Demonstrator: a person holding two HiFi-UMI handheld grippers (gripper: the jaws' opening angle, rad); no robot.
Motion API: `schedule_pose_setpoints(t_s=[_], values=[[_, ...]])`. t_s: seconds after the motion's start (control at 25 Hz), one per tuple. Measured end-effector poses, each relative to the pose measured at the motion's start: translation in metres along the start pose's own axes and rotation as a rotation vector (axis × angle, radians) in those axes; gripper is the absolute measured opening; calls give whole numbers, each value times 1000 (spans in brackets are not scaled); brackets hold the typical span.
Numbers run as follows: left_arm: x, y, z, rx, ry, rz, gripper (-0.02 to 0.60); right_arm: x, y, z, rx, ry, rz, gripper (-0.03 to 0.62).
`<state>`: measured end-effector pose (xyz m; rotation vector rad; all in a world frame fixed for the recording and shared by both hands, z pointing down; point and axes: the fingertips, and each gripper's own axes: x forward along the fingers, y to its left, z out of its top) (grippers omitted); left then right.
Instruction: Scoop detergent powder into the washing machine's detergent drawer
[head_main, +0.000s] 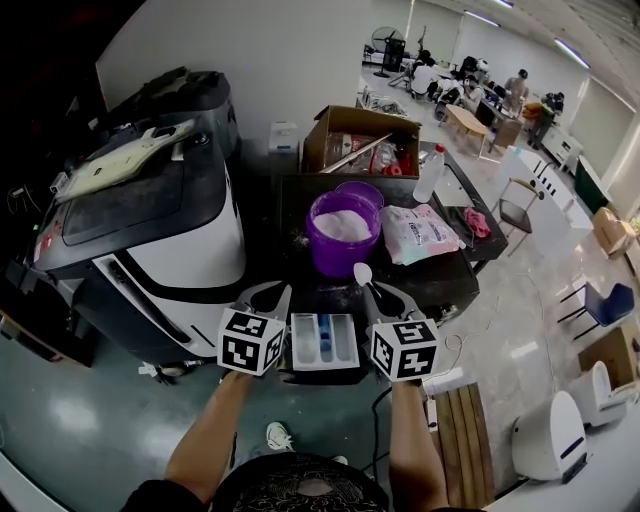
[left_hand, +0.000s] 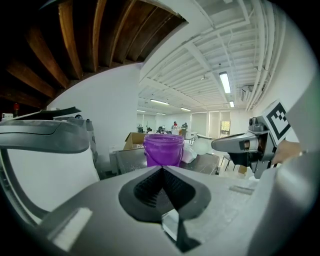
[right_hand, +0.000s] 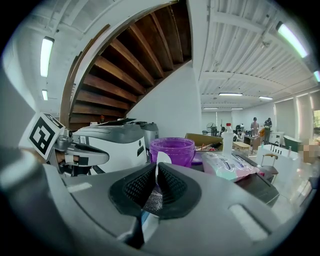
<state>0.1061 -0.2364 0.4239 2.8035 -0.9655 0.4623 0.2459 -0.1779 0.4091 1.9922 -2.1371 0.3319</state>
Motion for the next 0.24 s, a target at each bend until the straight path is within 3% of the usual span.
schedule_pose_setpoints(t_s=[0.24], values=[[1, -5, -2, 5, 3, -10, 0, -2, -1, -2, -1, 3, -2, 37]])
